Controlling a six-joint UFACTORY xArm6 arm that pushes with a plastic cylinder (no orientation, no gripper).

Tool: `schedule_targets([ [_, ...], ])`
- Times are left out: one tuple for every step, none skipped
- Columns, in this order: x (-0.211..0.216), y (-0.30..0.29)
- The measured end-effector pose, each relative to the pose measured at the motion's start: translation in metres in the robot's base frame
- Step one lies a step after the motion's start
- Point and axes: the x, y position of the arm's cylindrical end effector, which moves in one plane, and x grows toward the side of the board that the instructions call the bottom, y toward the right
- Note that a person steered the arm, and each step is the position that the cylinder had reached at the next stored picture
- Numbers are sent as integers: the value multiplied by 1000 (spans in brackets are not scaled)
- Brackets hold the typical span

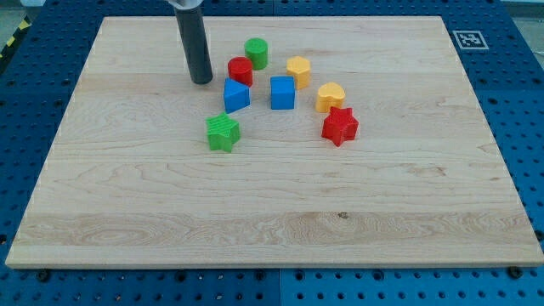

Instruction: Slightly push the blue triangle to the right

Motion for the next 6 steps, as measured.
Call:
schedule_targets([
  [0, 3],
  [12, 14],
  [28, 26],
  [33, 32],
  [29, 15],
  [2, -31],
])
